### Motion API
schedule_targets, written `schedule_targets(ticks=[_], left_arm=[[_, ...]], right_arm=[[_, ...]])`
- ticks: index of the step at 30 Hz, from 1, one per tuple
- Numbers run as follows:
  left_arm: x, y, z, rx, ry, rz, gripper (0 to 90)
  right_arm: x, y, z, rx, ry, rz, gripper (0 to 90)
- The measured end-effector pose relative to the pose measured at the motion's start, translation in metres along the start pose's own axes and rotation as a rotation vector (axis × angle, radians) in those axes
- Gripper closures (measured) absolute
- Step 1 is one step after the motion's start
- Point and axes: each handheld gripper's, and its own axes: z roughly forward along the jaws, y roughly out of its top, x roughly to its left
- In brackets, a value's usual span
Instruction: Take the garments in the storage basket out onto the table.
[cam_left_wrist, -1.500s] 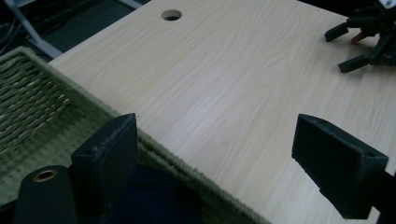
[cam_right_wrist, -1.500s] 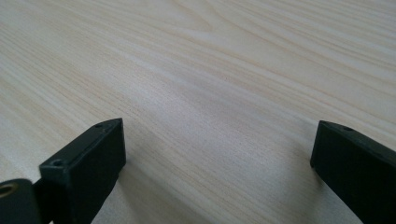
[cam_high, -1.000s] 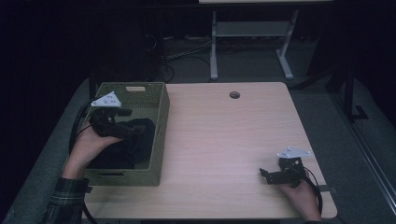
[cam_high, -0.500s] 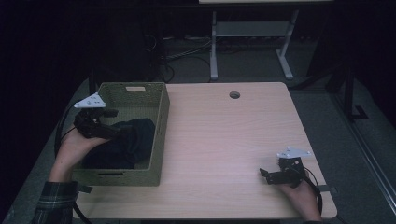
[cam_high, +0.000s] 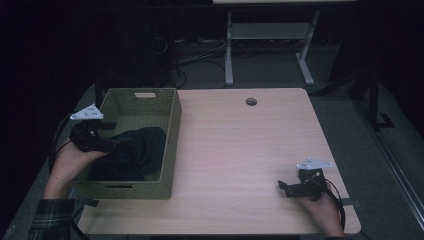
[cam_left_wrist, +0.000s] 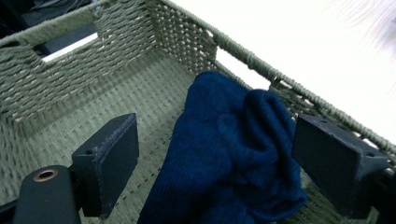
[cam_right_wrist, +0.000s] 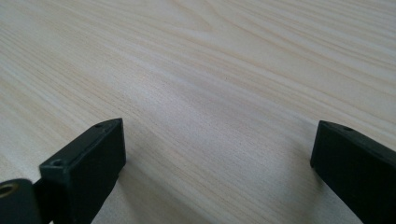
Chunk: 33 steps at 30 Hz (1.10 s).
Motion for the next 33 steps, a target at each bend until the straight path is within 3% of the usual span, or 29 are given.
schedule_targets(ticks=[17,33], left_arm=[[0.009,-0.021,0.018,0.062,-0.032,-0.027,13.7],[0.004,-0.032,0.039,0.175,-0.072,-0.012,16.1]], right_arm=[[0.000,0.000,0.000,0.000,0.000,0.000,3.0],[0.000,0.000,0.000,0.000,0.000,0.000,3.1]])
